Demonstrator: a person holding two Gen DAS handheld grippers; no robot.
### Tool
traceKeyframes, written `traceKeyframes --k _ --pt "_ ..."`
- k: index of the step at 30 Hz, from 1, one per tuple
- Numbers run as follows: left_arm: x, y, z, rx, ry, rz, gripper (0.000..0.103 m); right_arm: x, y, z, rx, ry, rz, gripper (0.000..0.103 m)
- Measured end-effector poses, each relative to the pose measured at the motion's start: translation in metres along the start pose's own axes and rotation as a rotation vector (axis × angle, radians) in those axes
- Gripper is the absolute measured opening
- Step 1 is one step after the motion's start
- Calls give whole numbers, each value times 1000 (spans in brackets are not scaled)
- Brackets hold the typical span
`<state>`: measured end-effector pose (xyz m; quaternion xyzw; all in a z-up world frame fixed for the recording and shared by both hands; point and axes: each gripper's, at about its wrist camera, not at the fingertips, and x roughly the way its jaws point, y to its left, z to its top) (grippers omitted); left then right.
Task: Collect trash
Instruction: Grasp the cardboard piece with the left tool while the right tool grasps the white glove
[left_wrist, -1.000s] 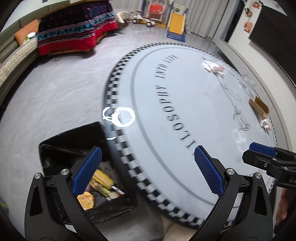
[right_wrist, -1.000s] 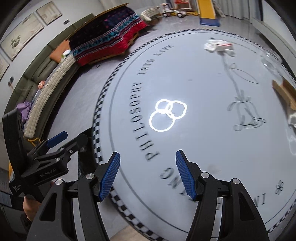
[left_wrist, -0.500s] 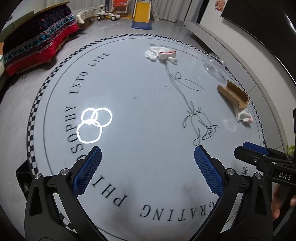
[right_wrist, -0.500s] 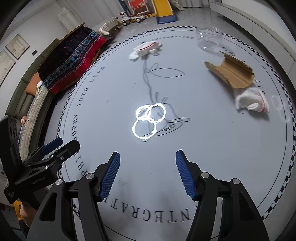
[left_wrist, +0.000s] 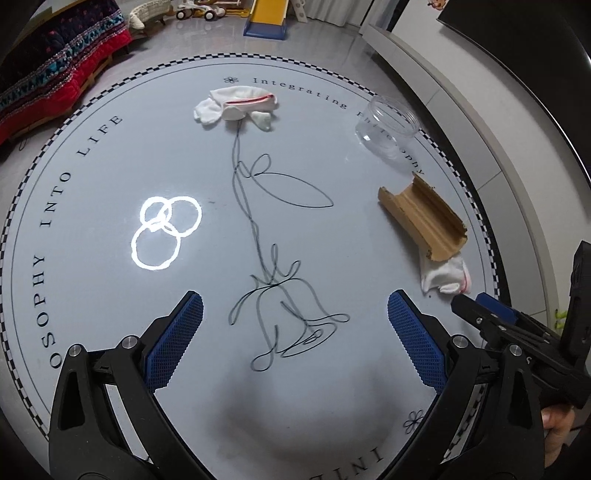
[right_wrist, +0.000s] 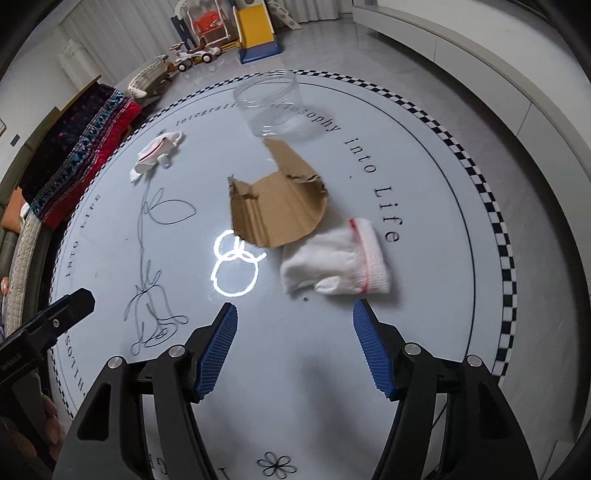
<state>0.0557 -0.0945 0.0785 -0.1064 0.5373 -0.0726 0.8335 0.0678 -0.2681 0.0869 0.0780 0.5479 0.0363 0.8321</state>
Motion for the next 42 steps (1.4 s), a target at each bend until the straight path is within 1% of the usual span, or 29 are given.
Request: traceKeyframes --k 2,8,12,13,14,15,16,18,20,22,26,31,33,34,35,36,37,38,39,40,42 --pt "8 -12 9 -15 22 -12 97 4 -6 7 -25 8 10 66" --pt "27 -47 34 -62 52 -4 97 23 -12 18 -116 46 12 67" --pt "47 -72 48 -81 85 -8 97 32 -18 23 -165 55 -34 66" --pt "52 -76 50 -90 94 -22 97 34 -19 23 -176 59 -45 66" --pt "58 -81 53 -103 105 -37 97 35 -21 23 -187 62 -47 64" --pt "63 -85 56 -118 115 -47 96 37 -24 23 -196 67 -45 53" --pt "68 -87 58 -136 124 -41 97 38 -27 22 -195 75 -42 46" --pt "80 -90 62 -185 142 -60 97 37 -34 20 -201 83 -21 24" --pt "89 -92 65 -233 159 -78 97 32 -40 17 -206 78 -27 19" --pt "97 -98 70 -252 162 -84 97 25 -49 12 -210 74 -40 18" --pt "116 -113 74 -227 166 -57 97 15 -72 1 -178 65 -42 18" --pt "142 -125 66 -187 185 6 97 8 -90 -6 -131 49 -42 18" --pt "142 -128 63 -162 153 35 97 8 -90 -7 -126 45 -45 18" --pt "143 -130 62 -149 155 54 96 7 -89 -7 -126 43 -49 18" --pt "144 -132 61 -128 151 68 93 6 -88 -8 -126 41 -56 18" --pt "143 -135 60 -105 145 92 87 6 -88 -9 -126 38 -62 18" --pt "144 -138 59 -80 136 116 84 5 -87 -10 -126 36 -67 18" --pt "144 -141 58 -51 126 136 76 6 -86 -8 -124 35 -69 18" --pt "143 -145 56 -22 116 149 65 6 -85 -9 -121 34 -70 18" --pt "142 -146 55 7 106 135 62 5 -85 -10 -117 33 -70 18" --pt "139 -144 54 21 95 97 54 7 -82 -10 -104 31 -68 18"
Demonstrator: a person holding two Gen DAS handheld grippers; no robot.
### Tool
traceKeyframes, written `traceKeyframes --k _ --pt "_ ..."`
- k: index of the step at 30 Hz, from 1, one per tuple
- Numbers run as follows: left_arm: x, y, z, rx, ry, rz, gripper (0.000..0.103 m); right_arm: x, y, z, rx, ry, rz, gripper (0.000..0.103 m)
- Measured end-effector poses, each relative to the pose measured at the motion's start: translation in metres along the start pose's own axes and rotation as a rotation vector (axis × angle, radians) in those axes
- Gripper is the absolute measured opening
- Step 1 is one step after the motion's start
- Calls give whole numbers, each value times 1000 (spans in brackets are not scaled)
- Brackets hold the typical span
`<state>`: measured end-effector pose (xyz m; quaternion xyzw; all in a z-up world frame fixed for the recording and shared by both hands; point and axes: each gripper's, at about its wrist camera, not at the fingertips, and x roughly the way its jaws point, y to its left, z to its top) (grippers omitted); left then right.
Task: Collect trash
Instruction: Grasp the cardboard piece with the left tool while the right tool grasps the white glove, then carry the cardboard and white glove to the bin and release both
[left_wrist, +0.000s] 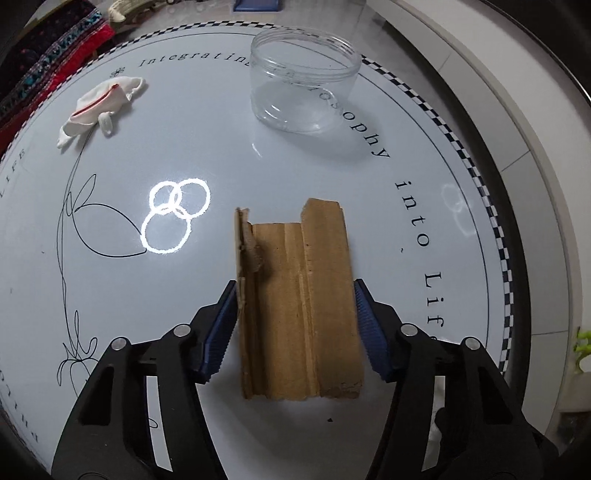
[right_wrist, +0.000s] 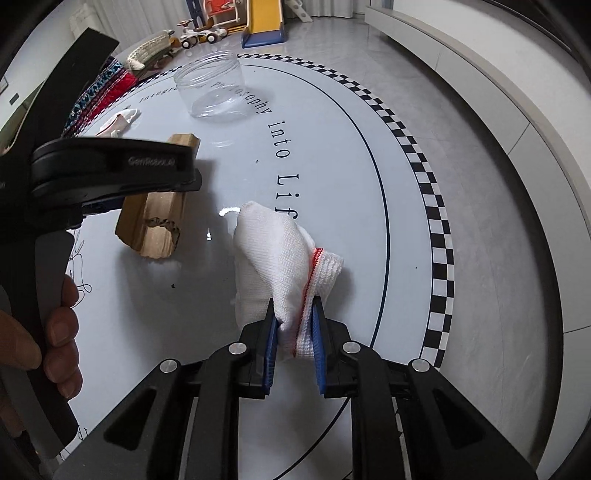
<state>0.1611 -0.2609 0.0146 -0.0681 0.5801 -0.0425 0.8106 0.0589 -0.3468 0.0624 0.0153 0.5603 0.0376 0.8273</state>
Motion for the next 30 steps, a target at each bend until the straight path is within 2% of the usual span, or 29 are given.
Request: traceKeyframes --k 1,2,3,6,12,18,30 --pt "-5 2 -1 3 -8 -16 51 -1 1 -1 5 -1 1 18" --pt "-9 4 -2 16 -18 -21 40 -2 2 -1 8 -3 1 18" --pt "-15 6 -3 30 -23 -24 36 -3 3 -2 11 -5 2 18" --pt "-24 18 -9 44 -20 -53 33 -6 4 0 22 -14 11 18" --pt "-49 49 -34 77 -41 -82 31 -22 29 -4 14 -31 24 18" --pt "-92 91 -53 101 -101 -89 31 -40 70 -13 -9 -36 56 18" --pt "-158 210 -95 6 -189 -68 31 -64 179 -31 -116 -35 128 18"
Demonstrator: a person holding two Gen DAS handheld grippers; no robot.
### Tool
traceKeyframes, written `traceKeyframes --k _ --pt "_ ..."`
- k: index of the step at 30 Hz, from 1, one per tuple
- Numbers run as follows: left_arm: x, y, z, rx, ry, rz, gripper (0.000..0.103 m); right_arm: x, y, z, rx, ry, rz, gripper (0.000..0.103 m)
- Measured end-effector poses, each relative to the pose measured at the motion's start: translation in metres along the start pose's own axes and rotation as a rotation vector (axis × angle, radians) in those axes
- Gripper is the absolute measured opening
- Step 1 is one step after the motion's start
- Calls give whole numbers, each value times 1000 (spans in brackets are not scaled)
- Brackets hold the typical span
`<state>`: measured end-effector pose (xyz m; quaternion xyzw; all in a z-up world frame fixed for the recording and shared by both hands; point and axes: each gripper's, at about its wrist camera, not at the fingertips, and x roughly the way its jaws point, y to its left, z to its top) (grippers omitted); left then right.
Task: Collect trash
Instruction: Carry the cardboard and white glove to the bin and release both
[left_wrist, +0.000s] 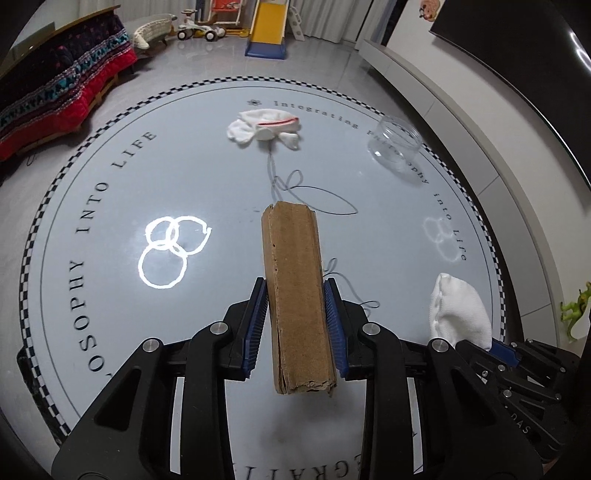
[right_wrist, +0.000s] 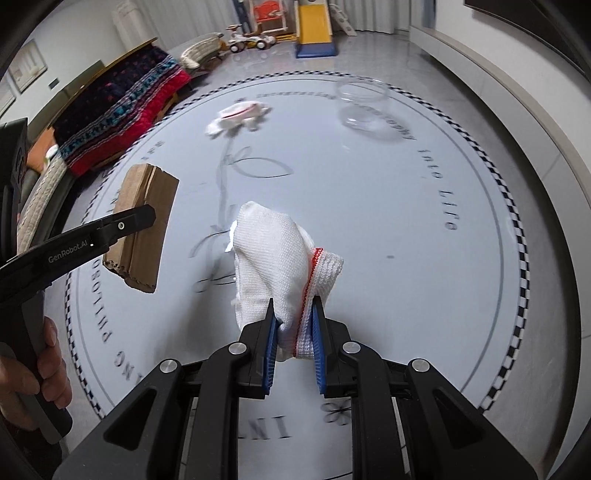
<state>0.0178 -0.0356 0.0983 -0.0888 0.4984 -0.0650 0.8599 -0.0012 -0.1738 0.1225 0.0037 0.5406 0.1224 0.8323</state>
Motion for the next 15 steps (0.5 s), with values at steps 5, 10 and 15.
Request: traceKeyframes --k 5,10,15 --pt "-29 57 -21 -49 -31 48 31 5 62 -4 -85 15 49 18" --pt "-59 113 -47 -99 -68 95 31 15 130 -12 -178 39 105 18" --pt "-87 166 -74 -155 -100 154 31 24 192 -24 -261 66 160 18"
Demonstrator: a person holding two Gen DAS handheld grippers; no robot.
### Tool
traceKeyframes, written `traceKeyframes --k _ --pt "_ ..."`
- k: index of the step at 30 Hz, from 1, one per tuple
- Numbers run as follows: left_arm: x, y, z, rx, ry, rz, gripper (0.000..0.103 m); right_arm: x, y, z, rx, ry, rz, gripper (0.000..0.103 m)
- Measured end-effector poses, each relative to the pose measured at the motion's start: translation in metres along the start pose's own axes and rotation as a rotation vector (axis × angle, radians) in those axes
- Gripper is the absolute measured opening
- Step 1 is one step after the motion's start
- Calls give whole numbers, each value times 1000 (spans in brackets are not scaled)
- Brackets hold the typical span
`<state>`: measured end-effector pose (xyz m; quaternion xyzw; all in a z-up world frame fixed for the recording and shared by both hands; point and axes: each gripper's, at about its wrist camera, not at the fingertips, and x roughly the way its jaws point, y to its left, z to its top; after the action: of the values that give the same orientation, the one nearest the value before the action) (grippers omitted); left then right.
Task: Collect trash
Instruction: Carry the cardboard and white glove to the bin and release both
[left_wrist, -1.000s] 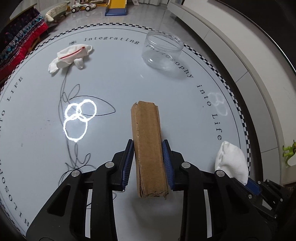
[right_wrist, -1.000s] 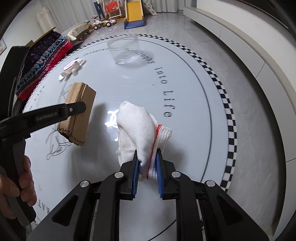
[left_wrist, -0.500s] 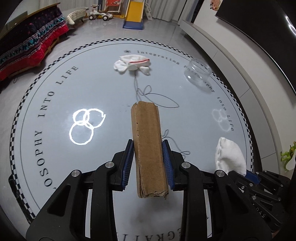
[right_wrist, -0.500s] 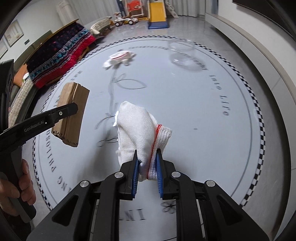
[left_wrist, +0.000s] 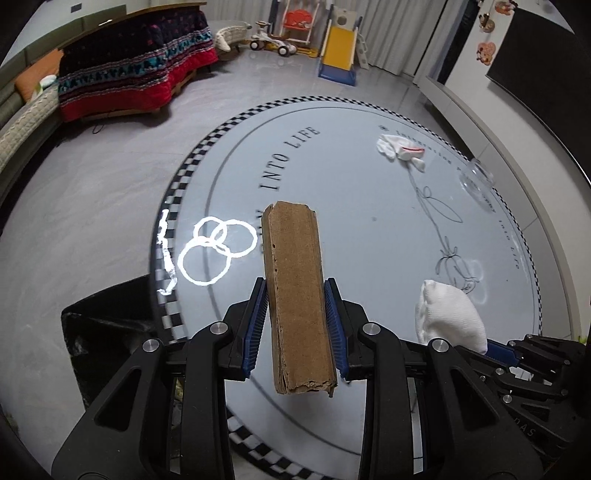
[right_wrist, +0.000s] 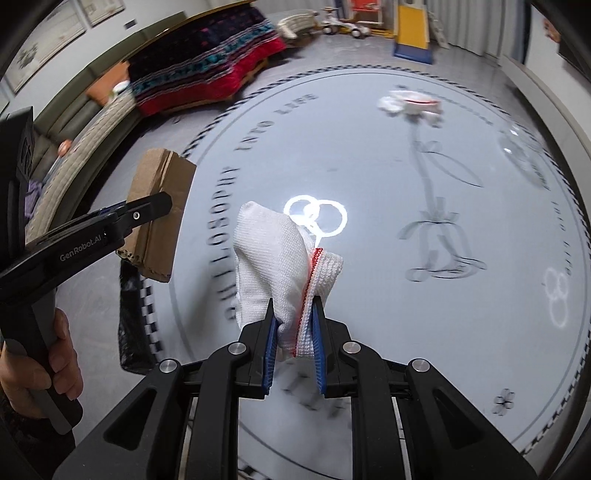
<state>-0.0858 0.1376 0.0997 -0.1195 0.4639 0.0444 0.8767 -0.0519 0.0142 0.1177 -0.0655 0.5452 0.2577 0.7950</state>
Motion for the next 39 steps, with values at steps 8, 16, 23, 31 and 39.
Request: traceKeyframes --k 8,16,23,31,39 --pt "-33 87 -41 -81 -48 110 33 26 100 -4 -176 47 100 19" --pt "-46 181 -91 -263 -38 194 33 52 189 -23 -293 88 177 19" --pt "-44 234 -128 -350 -4 244 36 91 240 -33 -341 162 195 24" --pt "-45 276 -153 -428 24 335 97 122 266 -40 -371 203 131 64" --pt "-45 277 -153 -435 23 324 97 116 254 -37 -350 192 153 64"
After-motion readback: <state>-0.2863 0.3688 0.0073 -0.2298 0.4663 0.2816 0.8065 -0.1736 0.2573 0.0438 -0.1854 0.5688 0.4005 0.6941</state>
